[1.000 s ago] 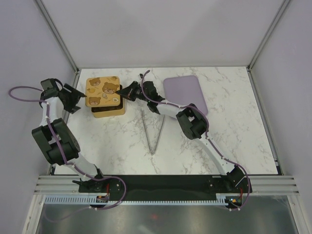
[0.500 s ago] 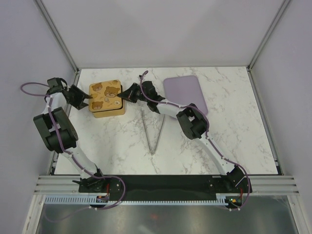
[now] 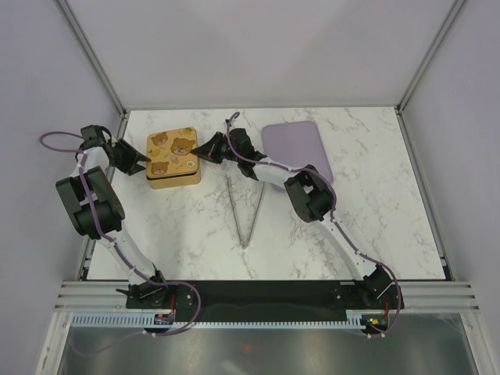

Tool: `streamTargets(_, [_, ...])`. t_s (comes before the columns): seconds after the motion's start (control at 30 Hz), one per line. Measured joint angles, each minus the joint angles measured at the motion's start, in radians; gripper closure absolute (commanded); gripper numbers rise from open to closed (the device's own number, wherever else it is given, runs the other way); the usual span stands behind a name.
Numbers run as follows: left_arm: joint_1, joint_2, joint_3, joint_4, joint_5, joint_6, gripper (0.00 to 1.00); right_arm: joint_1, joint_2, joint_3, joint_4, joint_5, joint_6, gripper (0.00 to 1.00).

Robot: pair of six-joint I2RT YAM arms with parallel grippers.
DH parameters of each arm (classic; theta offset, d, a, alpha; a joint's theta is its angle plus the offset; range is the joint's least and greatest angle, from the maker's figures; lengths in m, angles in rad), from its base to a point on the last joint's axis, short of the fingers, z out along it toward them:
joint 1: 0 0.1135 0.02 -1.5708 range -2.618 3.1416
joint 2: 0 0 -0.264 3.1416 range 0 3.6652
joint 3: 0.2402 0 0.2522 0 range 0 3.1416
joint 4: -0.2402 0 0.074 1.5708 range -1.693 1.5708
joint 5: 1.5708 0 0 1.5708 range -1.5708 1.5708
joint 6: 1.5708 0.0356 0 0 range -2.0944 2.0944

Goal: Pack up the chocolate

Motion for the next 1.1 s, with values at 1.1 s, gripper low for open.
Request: streamTargets(1.1, [-0.001, -0.016, 0.021, -0.031, -0.053, 0.050, 0.57, 0.005, -0.010, -0.053, 0.058, -0.017, 0.050, 1.00])
